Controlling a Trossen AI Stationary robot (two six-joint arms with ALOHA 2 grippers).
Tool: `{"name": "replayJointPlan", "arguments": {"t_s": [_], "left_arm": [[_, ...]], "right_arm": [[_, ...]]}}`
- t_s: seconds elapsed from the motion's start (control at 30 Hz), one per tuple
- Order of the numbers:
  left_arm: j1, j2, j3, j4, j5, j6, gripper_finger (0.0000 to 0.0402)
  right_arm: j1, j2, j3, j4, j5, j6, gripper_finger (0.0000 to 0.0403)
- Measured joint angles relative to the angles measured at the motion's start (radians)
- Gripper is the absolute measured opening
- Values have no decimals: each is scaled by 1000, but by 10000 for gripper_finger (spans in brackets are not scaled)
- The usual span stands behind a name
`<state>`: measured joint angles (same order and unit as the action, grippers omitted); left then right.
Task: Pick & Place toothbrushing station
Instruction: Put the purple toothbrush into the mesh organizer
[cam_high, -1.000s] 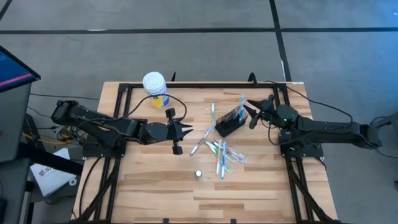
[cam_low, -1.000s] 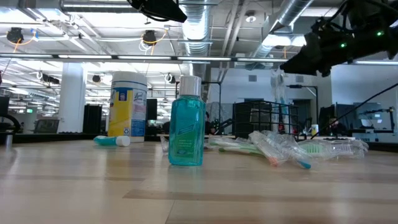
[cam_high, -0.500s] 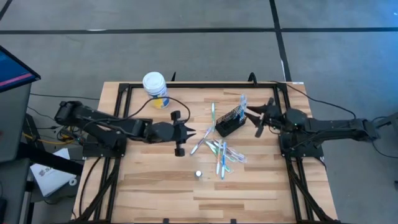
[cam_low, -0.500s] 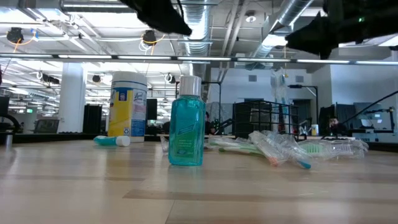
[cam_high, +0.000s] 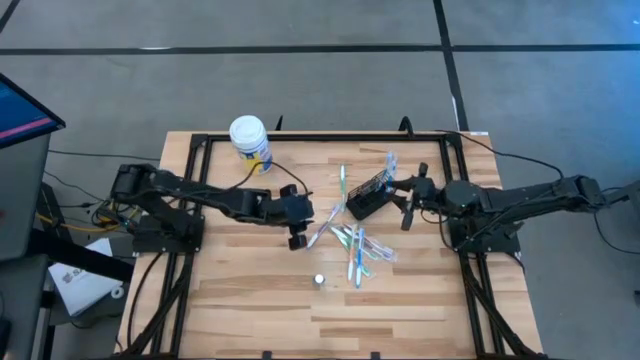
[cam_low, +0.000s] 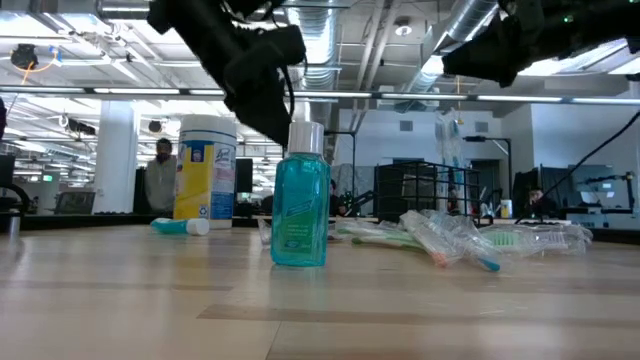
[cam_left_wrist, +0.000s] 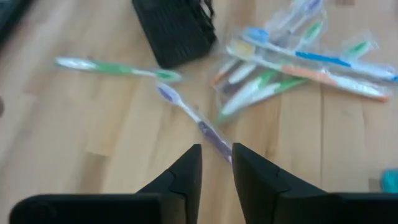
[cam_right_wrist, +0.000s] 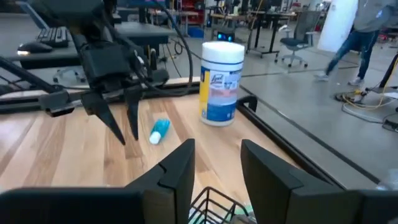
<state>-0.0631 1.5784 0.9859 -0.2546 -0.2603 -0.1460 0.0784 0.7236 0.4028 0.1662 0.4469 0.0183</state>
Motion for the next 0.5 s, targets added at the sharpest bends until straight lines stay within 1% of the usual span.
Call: {"name": "replayJointPlan", "arguments": {"t_s": [0.13, 0.3, 0.5], "left_arm": [[-1, 49, 0, -13, 30, -29, 105], [-2, 119, 0, -12, 32, -77, 127], [-2, 176, -1, -12, 64, -120, 148]], "right_arm": [[-1, 43, 28, -13, 0, 0, 120], [-1, 86, 45, -13, 0, -1, 120], [-1, 102, 62, -22, 0, -3, 120]]}}
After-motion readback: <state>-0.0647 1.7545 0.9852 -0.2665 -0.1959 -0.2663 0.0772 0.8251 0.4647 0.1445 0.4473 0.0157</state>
